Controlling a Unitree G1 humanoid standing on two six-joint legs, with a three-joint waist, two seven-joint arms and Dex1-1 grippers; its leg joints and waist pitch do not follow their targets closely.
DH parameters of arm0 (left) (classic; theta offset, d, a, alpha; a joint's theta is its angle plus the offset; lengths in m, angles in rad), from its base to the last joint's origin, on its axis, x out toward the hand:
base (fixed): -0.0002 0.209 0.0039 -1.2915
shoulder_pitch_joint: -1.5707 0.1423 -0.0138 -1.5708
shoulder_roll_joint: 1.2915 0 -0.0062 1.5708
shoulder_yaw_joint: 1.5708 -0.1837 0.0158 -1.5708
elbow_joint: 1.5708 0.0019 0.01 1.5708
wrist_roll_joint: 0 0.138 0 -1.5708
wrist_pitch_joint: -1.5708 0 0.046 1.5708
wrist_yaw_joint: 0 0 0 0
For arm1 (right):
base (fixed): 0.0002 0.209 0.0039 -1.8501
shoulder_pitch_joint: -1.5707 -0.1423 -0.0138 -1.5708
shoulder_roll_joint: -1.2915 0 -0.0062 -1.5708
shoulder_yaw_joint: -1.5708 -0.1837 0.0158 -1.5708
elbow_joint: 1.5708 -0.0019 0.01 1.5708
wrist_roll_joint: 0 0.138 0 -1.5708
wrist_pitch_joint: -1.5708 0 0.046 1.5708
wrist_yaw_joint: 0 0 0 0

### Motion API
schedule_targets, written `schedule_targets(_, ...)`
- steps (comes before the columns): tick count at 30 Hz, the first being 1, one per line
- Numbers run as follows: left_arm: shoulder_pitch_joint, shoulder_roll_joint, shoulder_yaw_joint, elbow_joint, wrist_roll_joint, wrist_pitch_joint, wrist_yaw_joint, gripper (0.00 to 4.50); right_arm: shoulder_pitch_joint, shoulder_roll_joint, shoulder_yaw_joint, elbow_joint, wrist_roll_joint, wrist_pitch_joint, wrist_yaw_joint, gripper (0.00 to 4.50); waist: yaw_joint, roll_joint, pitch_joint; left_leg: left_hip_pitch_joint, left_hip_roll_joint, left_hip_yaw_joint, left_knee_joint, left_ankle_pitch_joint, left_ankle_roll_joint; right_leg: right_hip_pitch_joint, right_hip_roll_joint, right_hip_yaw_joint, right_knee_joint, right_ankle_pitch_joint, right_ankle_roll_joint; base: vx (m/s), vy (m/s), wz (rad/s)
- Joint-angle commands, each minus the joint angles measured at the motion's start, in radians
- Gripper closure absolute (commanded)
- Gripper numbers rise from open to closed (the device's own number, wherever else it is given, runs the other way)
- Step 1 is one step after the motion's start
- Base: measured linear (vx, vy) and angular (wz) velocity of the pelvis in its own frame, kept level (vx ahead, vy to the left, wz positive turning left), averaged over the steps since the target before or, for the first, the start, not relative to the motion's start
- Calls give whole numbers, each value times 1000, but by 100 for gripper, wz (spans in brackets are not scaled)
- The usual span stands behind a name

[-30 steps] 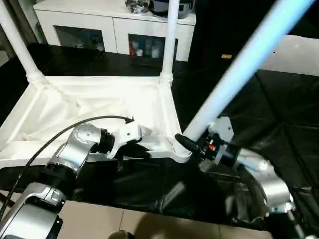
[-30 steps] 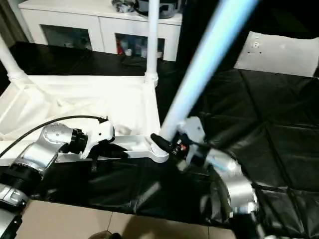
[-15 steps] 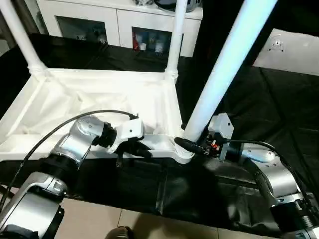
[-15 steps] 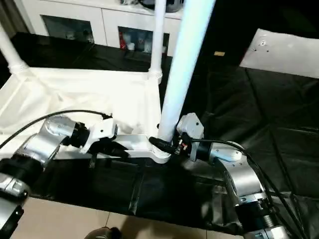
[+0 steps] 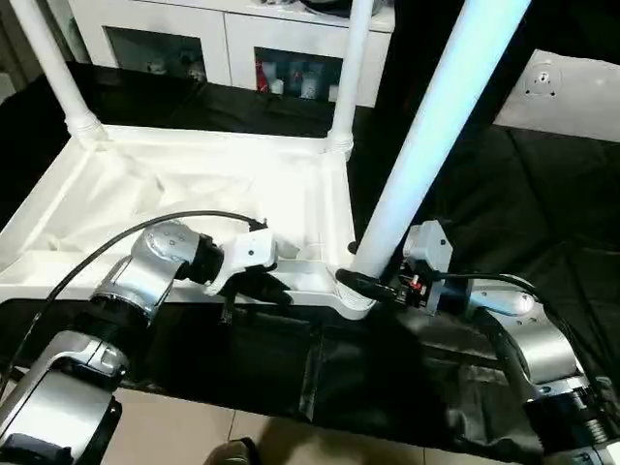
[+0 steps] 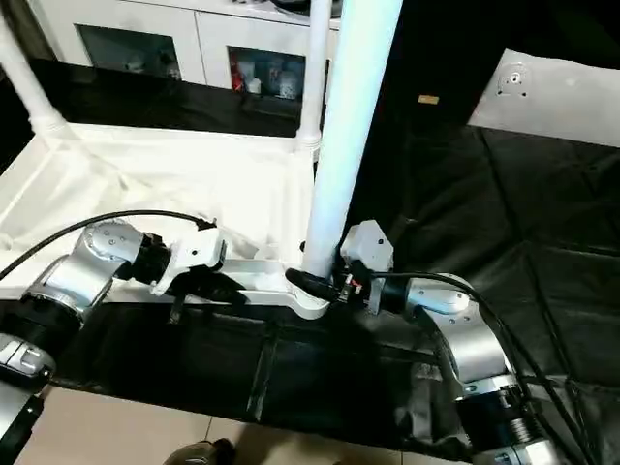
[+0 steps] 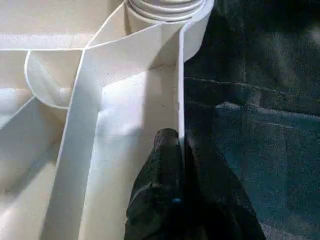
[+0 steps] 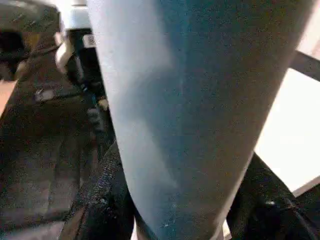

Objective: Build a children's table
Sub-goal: Insert table leg to table base

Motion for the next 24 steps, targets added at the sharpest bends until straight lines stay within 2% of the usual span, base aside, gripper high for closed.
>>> schedule_targets(1, 12, -4, 31, -17, 15, 54, 130, 450, 64, 26, 122, 92, -52, 66, -1, 262, 3, 9, -8, 33, 95, -50, -84, -419, -34, -29, -113, 53, -108, -370, -195, 0, 0, 0)
schedule_targets(3, 61, -5, 65, -100, -8, 122, 173, 450, 62, 52, 93, 120, -72, 62, -84, 262, 0, 9, -5, 36, 95, -52, -85, -447, -46, -34, -115, 56, -112, -440, -184, 0, 0, 0)
schedule_targets(4, 112, -9, 94, -188, -20, 192, 221, 450, 61, 79, 63, 139, -79, 61, -154, 262, -4, 8, -1, 24, 93, -59, -91, -456, -52, -29, -118, 52, -114, -503, -167, 0, 0, 0)
schedule_targets(6, 150, -20, 111, -252, -24, 241, 258, 450, 60, 100, 42, 150, -81, 63, -204, 262, -11, 6, -6, 18, 92, -65, -95, -463, -63, -29, -118, 48, -114, -547, -146, -32, 12, -21)
schedule_targets(7, 187, -39, 126, -315, -21, 288, 300, 450, 57, 121, 23, 160, -83, 68, -253, 262, -16, 8, -7, 15, 93, -67, -100, -464, -72, -29, -112, 44, -110, -527, -137, -36, 17, -24)
schedule_targets(8, 215, -57, 135, -363, -15, 323, 334, 450, 53, 139, 8, 169, -85, 71, -291, 262, -19, 9, -4, 15, 91, -66, -103, -474, -75, -34, -106, 42, -111, -515, -135, -36, 37, -25)
schedule_targets(9, 219, -59, 136, -371, -14, 328, 339, 450, 52, 141, 6, 170, -85, 72, -297, 262, -24, 8, -6, 21, 92, -63, -104, -481, -80, -38, -100, 41, -107, -464, -140, -20, 55, -20)
schedule_targets(10, 246, -82, 143, -423, -7, 369, 369, 450, 45, 161, -9, 186, -90, 72, -336, 262, -28, 1, -7, 21, 89, -59, -103, -481, -76, -37, -97, 41, -111, -432, -139, -20, 55, -20)
schedule_targets(11, 273, -121, 143, -479, 2, 414, 407, 450, 32, 185, -23, 208, -100, 72, -387, 262, -31, -1, -10, 22, 92, -57, -104, -470, -79, -36, -99, 43, -106, -402, -150, -4, 54, -16)
schedule_targets(12, 291, -157, 140, -525, 7, 457, 443, 450, 20, 206, -33, 227, -106, 74, -433, 262, -34, 1, -5, 18, 90, -55, -105, -458, -74, -37, -99, 43, -108, -392, -153, 0, 0, 0)
schedule_targets(14, 306, -225, 122, -584, 10, 521, 499, 450, -7, 240, -46, 268, -119, 75, -516, 262, -37, -6, -7, 26, 89, -49, -99, -450, -70, -42, -100, 45, -115, -406, -141, 0, 0, 0)
schedule_targets(15, 299, -275, 101, -604, 14, 553, 538, 450, -34, 267, -62, 304, -125, 73, -581, 262, -36, -8, -9, 25, 86, -47, -96, -424, -62, -38, -99, 44, -116, -383, -135, 0, 0, 0)
schedule_targets(17, 296, -290, 94, -613, 17, 568, 555, 450, -43, 277, -68, 317, -128, 72, -607, 262, -33, -6, -11, 30, 86, -41, -94, -402, -55, -41, -96, 43, -116, -335, -128, 0, 0, 0)
schedule_targets(19, 287, -316, 76, -622, 24, 589, 577, 450, -62, 298, -84, 337, -124, 77, -642, 262, -31, -9, -12, 30, 84, -35, -91, -377, -39, -39, -94, 45, -116, -282, -119, 0, 0, 0)
schedule_targets(21, 271, -332, 67, -604, 56, 605, 606, 450, -77, 322, -91, 341, -125, 74, -669, 262, -28, -7, -20, 30, 84, -31, -86, -334, -24, -34, -89, 43, -109, -196, -118, 0, 0, 0)
schedule_targets(22, 270, -331, 66, -600, 72, 610, 615, 450, -78, 329, -93, 338, -128, 73, -675, 262, -29, -7, -20, 30, 84, -29, -87, -332, -15, -35, -87, 41, -111, -189, -118, 0, 0, 0)
schedule_targets(24, 271, -328, 65, -599, 88, 617, 623, 450, -77, 334, -93, 336, -131, 74, -680, 262, -26, -8, -22, 32, 83, -27, -84, -345, -19, -37, -87, 42, -113, -203, -116, 0, 0, 0)
